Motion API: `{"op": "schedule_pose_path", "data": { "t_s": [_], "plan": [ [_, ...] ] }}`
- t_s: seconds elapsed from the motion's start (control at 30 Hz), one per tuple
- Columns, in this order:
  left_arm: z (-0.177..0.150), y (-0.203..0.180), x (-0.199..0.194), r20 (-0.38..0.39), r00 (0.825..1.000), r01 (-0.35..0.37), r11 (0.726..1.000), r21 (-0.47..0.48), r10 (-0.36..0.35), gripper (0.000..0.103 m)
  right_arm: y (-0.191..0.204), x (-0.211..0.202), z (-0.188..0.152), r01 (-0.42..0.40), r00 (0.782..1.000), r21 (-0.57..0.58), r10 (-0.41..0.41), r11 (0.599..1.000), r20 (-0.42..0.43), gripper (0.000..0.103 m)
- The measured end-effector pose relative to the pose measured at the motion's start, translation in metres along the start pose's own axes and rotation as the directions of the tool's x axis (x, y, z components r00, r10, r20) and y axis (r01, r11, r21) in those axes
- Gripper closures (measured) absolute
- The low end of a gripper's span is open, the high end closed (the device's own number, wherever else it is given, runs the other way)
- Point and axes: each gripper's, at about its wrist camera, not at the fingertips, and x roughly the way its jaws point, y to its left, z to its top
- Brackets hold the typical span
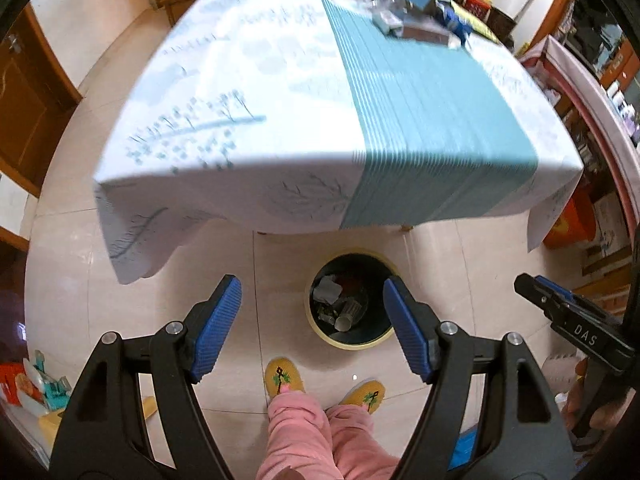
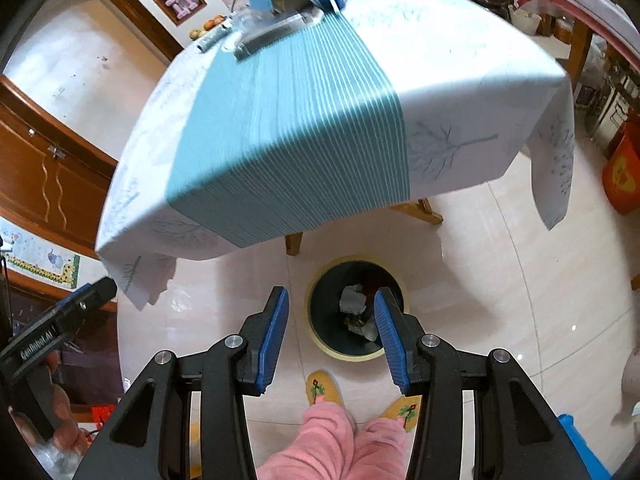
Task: Collect trash
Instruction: 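Raise both open tools back toward the remaining trash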
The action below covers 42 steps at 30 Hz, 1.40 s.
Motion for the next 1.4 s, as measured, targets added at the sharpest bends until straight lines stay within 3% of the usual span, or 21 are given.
{"op": "schedule_pose_path", "data": {
  "t_s": [0.13,0.47,0.63,0.8,1.03,1.17,1.4],
  "plan": [
    [0.011,-0.003,-0.03,0.032,0.999,0.012,1.0,-0.02,-0.011,0.032,0.012,-0.037,0.011,-0.023,0.999,-0.037,0.024,0.999,0.03,0.058],
    [0.051,-0.037,-0.121,0.159,0.987,0.001,0.999,0.043,-0.008,0.032,0.029,-0.109,0.062,-0.064,0.982,-0.121,0.084,0.991,0.17,0.053],
    [0.079,-0.051,-0.147,0.215,0.977,-0.004,0.999,0.044,-0.005,0.026,0.039,-0.129,0.098,-0.062,0.97,-0.165,0.098,0.984,0.224,0.052],
    [0.114,-0.059,-0.169,0.265,0.964,-0.016,0.999,0.036,0.006,0.025,0.055,-0.137,0.141,-0.057,0.958,-0.205,0.111,0.977,0.264,0.052],
    [0.165,-0.059,-0.172,0.252,0.968,-0.012,0.999,0.042,0.001,0.025,0.072,-0.12,0.213,-0.043,0.948,-0.193,0.101,0.98,0.301,0.052],
    [0.208,-0.052,-0.145,0.196,0.979,0.034,0.997,0.074,-0.048,0.025,0.086,-0.086,0.268,-0.011,0.954,-0.169,0.061,0.986,0.293,0.052],
    [0.299,-0.032,-0.077,0.118,0.984,0.119,0.986,0.116,-0.132,0.025,0.111,-0.004,0.362,0.049,0.969,-0.113,-0.02,0.992,0.246,0.052]
  ]
}}
